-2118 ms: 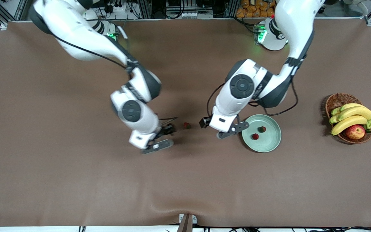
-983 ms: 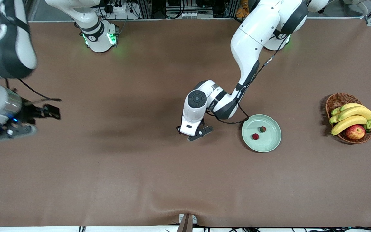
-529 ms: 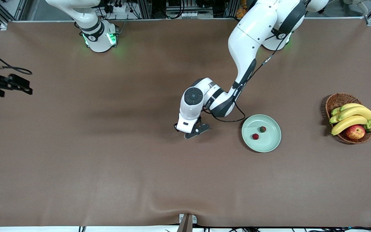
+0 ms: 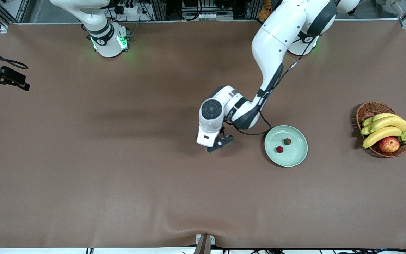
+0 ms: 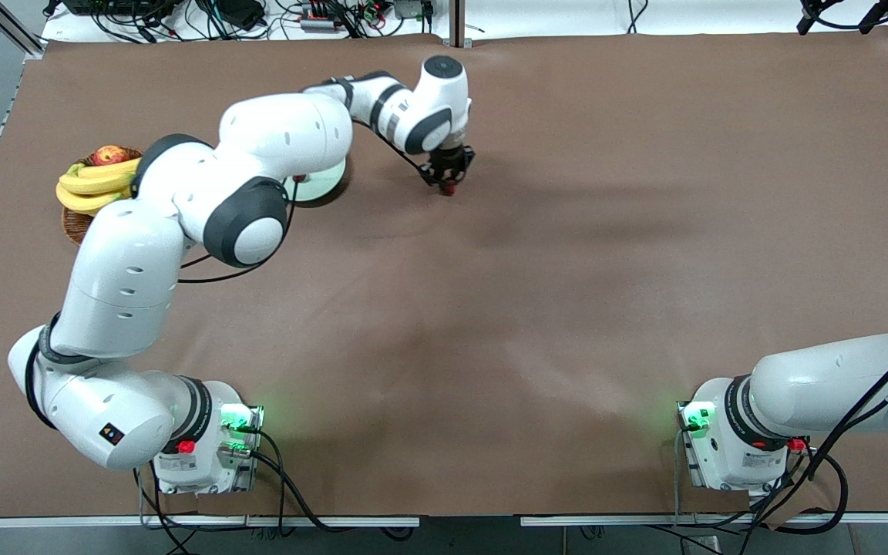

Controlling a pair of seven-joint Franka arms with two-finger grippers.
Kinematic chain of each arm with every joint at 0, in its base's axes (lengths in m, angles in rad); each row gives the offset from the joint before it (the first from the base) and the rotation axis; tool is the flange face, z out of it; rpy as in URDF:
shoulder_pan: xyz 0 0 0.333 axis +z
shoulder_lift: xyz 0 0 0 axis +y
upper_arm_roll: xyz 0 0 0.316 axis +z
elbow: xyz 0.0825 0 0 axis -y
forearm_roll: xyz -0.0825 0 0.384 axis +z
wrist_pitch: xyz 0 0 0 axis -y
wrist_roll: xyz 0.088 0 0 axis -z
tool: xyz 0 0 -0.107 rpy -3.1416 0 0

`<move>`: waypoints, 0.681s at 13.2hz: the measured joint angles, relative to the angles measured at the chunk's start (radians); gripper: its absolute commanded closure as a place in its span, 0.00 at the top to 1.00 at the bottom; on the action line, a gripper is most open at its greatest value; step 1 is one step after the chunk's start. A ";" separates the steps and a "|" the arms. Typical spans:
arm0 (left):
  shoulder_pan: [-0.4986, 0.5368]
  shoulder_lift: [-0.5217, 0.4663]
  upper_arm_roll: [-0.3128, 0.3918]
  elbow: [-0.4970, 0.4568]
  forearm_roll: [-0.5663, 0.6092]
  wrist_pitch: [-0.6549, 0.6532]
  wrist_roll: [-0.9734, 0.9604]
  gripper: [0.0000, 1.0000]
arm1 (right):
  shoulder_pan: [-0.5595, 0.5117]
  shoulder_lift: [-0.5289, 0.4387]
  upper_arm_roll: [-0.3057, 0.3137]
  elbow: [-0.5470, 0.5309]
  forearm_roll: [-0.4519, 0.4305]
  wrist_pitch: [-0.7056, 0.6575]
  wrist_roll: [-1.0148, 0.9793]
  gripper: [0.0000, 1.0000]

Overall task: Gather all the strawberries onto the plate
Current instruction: 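Lower the strawberry onto the plate while the right arm returns to rest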

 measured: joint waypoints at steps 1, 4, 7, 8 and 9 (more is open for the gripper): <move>0.024 -0.019 0.004 0.001 0.012 -0.068 0.037 0.00 | 0.000 0.000 0.000 0.005 0.000 0.002 0.000 1.00; 0.129 -0.090 0.007 0.002 0.049 -0.231 0.138 0.00 | 0.000 0.000 0.001 0.011 0.001 0.038 0.000 1.00; 0.234 -0.135 0.008 -0.049 0.053 -0.304 0.215 0.00 | 0.000 0.000 0.000 0.011 0.001 0.064 0.001 1.00; 0.259 -0.141 0.008 -0.079 0.064 -0.305 0.218 0.00 | 0.000 0.000 -0.003 0.011 0.003 0.065 0.002 1.00; 0.282 -0.145 0.007 -0.109 0.085 -0.305 0.218 0.00 | -0.003 0.000 -0.006 0.011 0.009 0.065 0.004 1.00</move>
